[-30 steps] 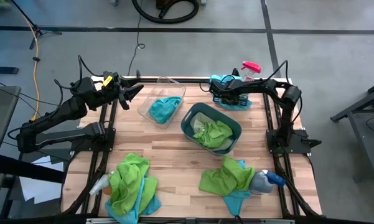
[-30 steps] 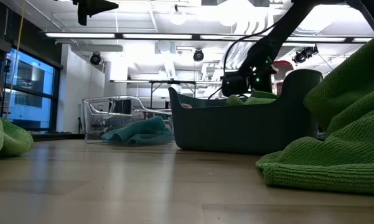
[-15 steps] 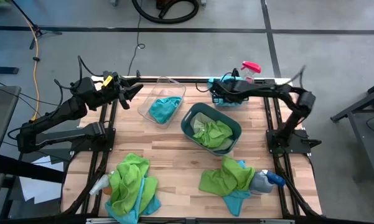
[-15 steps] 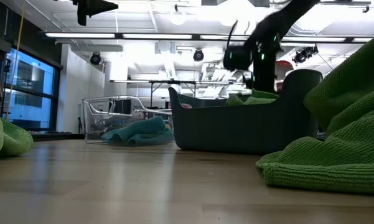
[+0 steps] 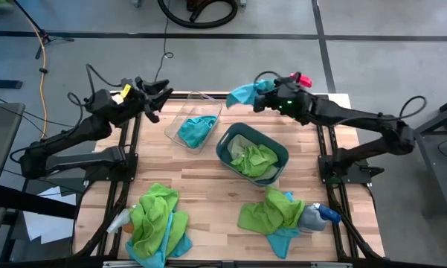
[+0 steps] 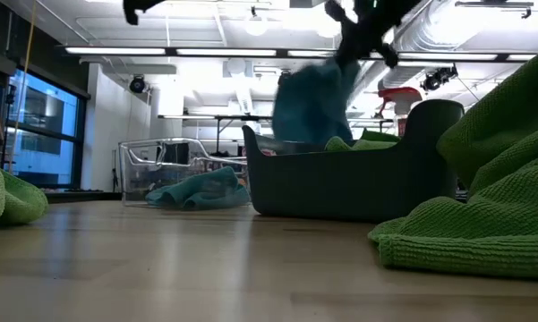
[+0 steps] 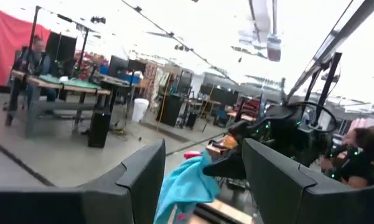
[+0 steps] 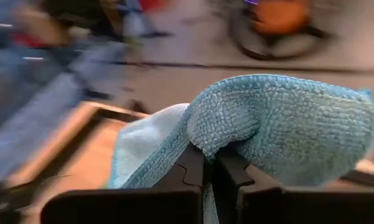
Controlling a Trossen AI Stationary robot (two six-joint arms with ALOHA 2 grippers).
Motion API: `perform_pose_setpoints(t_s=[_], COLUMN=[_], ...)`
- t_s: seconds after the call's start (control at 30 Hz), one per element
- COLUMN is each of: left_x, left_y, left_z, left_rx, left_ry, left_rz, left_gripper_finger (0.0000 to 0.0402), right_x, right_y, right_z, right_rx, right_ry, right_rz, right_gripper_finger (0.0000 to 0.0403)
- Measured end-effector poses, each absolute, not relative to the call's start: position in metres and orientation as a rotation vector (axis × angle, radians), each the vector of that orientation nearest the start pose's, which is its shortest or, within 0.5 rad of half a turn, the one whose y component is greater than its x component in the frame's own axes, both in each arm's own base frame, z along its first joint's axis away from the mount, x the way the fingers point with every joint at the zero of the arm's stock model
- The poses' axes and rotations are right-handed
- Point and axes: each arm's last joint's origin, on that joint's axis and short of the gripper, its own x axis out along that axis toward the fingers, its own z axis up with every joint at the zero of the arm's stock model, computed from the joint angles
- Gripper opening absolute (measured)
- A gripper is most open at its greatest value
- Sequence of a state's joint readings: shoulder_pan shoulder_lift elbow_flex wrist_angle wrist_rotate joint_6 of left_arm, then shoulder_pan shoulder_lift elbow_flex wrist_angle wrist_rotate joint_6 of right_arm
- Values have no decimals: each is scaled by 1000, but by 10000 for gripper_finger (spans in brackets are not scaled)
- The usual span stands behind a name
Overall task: Sort microfiber towel by color & place in baskets
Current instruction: Put the blue microfiber towel into the transparent bin
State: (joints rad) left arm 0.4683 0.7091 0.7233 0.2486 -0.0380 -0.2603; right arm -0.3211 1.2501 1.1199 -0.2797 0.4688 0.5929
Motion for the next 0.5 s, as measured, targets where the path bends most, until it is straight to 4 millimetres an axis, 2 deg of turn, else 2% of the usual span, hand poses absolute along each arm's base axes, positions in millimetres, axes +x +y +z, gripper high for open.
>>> perform_pose_setpoints(t_s=[0.13,0.3,0.5], left_x=[162,196,228], left_y=[79,79,76], left_z=[366,385,409], left_rx=[-219,-203,-146], left_ry=[-271,-194,10], left_rz=[407,239,193], left_gripper_finger=[201,203,226], right_x=[257,267,271], right_y=[-82,-55,-29], right_z=[361,369,376], right_rx=[424,299,186], right_ry=[140,127,122], right_rz=[-669,-438,-320], right_gripper_finger=[1,0,0])
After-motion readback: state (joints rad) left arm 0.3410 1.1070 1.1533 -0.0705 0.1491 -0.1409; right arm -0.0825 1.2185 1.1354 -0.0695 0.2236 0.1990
